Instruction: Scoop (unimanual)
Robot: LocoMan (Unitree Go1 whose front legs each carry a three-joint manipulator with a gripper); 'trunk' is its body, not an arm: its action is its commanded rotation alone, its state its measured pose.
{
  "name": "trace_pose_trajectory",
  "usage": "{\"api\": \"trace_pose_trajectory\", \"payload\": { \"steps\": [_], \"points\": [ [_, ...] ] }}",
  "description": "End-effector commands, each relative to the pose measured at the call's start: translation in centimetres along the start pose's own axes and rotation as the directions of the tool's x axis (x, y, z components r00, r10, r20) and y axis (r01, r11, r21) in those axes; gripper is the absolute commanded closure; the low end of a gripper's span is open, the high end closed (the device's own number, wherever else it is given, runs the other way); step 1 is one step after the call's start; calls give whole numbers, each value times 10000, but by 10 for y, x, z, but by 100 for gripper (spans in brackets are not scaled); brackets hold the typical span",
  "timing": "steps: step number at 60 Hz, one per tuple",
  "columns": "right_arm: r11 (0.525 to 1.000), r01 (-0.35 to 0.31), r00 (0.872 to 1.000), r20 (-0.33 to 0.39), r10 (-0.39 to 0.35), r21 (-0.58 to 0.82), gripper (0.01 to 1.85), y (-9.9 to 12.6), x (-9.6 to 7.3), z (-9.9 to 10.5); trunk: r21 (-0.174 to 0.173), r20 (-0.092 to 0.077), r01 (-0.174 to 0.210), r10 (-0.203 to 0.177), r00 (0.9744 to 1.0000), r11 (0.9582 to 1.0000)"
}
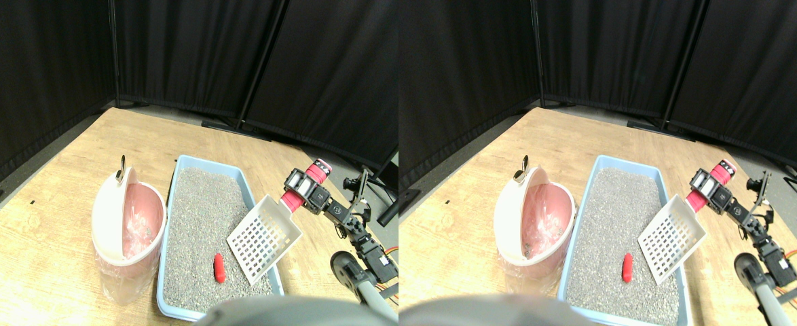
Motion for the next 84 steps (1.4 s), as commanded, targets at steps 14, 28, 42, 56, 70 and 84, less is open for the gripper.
{"api": "trace_pose_trajectory", "payload": {
  "steps": [14,28,42,56,70,84],
  "points": [
    [9983,125,9997,225,-112,-562,181,9,1,20,-271,-302,-185,177,9994,9995],
    [9995,-49,10000,-13,49,-309,181,17,4,13,-288,-373,-221,211,9991,9993],
    [9998,82,9999,62,-81,-208,181,20,5,8,-249,-377,-170,161,9992,9995],
    [9985,465,9983,-328,-475,-299,181,20,4,7,-249,-377,-170,161,9992,9995],
    [9951,602,9971,-408,-635,-779,181,16,4,12,-188,-347,-111,104,9993,9998],
    [9904,590,9982,12,-593,-1249,181,15,9,24,-127,-342,26,-30,9994,9999]
  ]
}}
